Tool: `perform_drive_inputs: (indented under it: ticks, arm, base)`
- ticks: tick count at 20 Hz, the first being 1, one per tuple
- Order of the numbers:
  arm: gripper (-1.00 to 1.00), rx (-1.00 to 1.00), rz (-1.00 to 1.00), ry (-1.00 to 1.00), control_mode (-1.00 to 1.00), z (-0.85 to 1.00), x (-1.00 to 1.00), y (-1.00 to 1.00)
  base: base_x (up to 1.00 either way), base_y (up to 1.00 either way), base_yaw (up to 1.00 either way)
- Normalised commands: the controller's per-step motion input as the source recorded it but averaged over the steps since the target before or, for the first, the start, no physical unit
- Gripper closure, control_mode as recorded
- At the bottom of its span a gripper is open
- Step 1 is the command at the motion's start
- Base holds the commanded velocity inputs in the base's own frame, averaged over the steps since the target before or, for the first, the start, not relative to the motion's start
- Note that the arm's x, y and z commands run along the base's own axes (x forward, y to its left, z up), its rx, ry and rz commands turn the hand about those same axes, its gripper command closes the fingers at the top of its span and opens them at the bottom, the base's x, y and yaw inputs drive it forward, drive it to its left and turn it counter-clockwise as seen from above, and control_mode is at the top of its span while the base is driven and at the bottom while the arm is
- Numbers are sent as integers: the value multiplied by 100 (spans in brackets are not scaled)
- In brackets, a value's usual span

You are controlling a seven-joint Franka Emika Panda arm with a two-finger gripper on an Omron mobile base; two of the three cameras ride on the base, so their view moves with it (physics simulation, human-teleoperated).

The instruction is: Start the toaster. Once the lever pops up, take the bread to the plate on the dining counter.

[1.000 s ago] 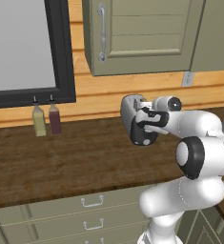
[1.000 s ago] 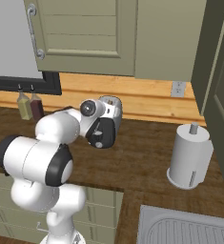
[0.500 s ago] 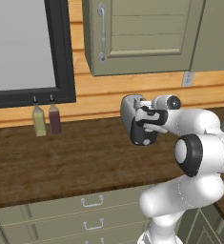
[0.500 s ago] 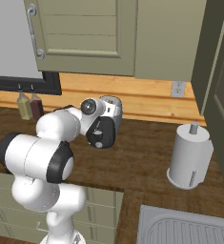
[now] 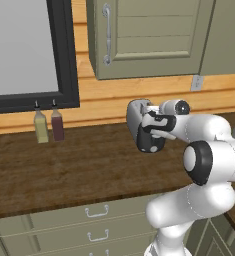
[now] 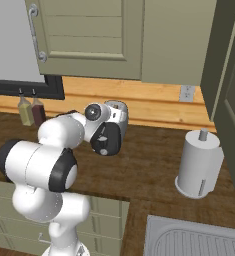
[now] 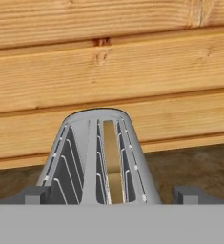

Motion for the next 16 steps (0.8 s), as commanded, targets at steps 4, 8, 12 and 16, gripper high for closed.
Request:
perform_drive_inputs:
  ticks: [4,8,12,16]
  arm:
    - [-100,0,0,0,-100,2,-1,0]
    - [-100,0,0,0,-100,6,-3,0]
    - [-100,0,0,0,-100,6,0,0]
    - [-100,0,0,0,-100,2,0,0]
  base:
    - [0,0,0]
    - [0,0,0]
    - [0,0,0]
    - [0,0,0]
